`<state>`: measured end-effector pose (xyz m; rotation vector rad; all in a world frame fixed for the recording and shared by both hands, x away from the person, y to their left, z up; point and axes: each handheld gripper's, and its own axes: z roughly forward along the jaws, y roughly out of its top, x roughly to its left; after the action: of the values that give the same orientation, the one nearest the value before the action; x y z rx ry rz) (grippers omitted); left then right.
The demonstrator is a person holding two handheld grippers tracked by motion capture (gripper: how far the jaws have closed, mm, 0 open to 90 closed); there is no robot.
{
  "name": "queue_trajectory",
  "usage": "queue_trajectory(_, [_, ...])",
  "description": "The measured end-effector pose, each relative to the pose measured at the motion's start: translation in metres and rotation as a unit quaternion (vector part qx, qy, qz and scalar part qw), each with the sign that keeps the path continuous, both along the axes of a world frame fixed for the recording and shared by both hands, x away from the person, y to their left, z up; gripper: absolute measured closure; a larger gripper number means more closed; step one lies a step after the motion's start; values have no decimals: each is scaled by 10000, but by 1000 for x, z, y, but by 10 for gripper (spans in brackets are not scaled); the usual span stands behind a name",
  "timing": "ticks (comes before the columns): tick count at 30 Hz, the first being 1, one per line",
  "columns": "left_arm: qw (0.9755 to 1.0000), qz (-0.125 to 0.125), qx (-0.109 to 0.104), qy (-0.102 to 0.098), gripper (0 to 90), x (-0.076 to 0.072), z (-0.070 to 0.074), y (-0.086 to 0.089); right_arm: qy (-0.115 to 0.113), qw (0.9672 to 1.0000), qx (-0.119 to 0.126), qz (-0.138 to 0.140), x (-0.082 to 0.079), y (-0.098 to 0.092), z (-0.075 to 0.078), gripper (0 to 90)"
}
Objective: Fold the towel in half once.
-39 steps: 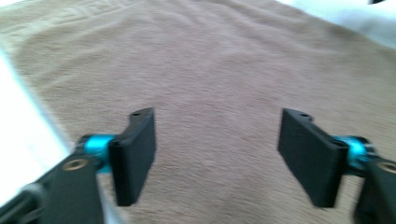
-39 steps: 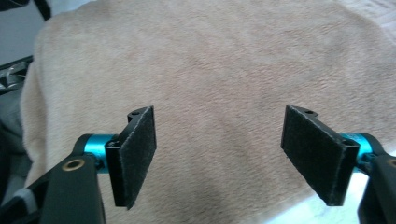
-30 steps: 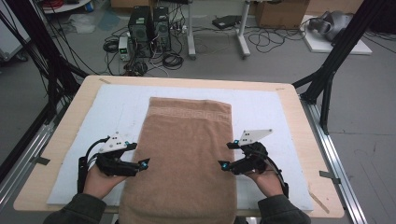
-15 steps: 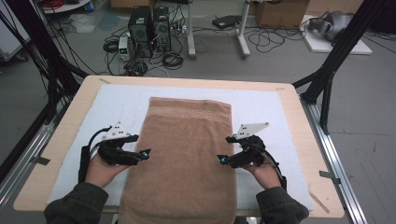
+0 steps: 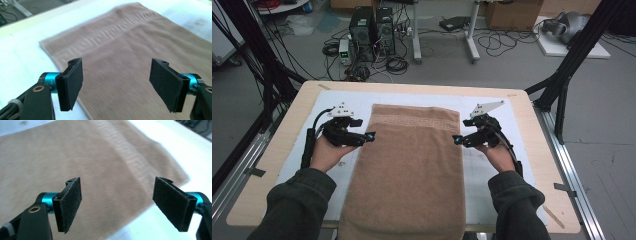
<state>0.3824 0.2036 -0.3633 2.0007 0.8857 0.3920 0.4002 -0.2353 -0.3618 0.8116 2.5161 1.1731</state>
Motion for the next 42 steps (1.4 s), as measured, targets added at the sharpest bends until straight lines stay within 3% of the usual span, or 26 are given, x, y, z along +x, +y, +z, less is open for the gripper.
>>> queue_trajectory(4, [9999, 126, 8, 57, 285, 19, -8, -1, -48, 9997, 11, -226, 13, 0, -5, 238])
queue_trajectory(8, [9992, 223, 178, 285, 278, 31, -25, -3, 114, 9992, -153, -348, 24, 3, -20, 246])
queue_trajectory(12, [9991, 199, 162, 326, 292, 37, -39, -5, 183, 9985, -139, -501, 31, 1, -37, 295])
queue_trajectory(15, [9982, 225, 228, 508, 304, 41, -49, -6, 267, 9976, -283, -564, 34, 4, -49, 322])
queue_trajectory(18, [9968, 250, 443, 617, 316, 47, -60, -7, 339, 9969, -314, -634, 36, 4, -57, 361])
queue_trajectory(25, [9948, 370, 514, 798, 383, 55, -75, -10, 400, 9946, -499, -812, 42, 6, -69, 430])
queue_trajectory(27, [9949, 431, 476, 779, 423, 56, -76, -9, 474, 9938, -543, -845, 44, 6, -73, 469])
queue_trajectory(33, [9934, 525, 772, 662, 557, 54, -74, -11, 678, 9929, -461, -866, 44, 8, -75, 616])
queue_trajectory(36, [9934, 522, 720, 723, 641, 55, -73, -9, 795, 9935, -399, -707, 44, 10, -74, 756])
queue_trajectory(42, [9930, 483, 558, 923, 818, 56, -72, -2, 919, 9928, -345, -681, 44, 10, -72, 821])
